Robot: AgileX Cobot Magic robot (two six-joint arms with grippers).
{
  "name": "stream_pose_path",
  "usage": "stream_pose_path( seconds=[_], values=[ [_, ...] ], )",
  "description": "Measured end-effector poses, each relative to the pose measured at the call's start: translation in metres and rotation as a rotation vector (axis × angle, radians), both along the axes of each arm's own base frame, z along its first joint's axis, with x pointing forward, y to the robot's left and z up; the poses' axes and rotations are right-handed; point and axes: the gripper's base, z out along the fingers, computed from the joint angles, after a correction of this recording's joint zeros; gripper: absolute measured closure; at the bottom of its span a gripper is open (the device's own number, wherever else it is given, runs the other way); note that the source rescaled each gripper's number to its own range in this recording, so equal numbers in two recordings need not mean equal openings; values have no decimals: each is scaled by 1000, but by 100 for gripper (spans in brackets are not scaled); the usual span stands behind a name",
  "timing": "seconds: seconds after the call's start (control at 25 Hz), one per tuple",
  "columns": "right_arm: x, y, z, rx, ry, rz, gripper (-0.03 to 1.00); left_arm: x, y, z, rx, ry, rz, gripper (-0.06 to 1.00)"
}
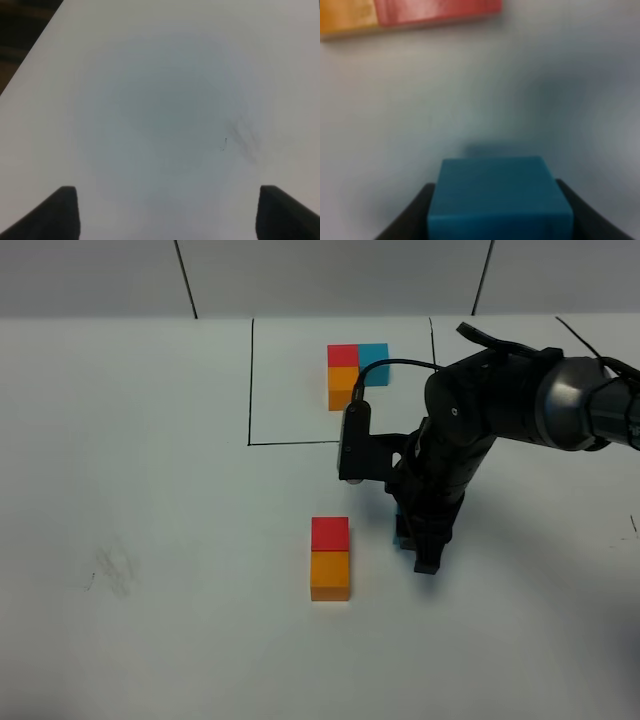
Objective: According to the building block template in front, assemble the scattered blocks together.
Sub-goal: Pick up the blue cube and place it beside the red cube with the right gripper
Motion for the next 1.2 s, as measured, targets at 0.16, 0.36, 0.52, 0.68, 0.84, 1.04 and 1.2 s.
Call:
stream_pose_path(
  seconds=[0.16,0.36,0.52,0.68,0.84,1.04,1.2],
  values=[
    [1,17,-2,7,-12,35,77,0,0,0,0,0,0,33],
    [-2,25,-2,12,-16,56,77,0,0,0,0,0,0,33],
    [-6,32,-1,13,-18,76,77,0,0,0,0,0,0,33],
    [-7,33,-1,16,-21,80,77,0,0,0,0,0,0,33],
    [-7,34,-6,12,-16,80,77,0,0,0,0,0,0,33],
    [-6,36,-24,-4,19,73,77,0,0,0,0,0,0,33],
    [-5,38,-28,3,21,62,77,0,0,0,0,0,0,33]
  ],
)
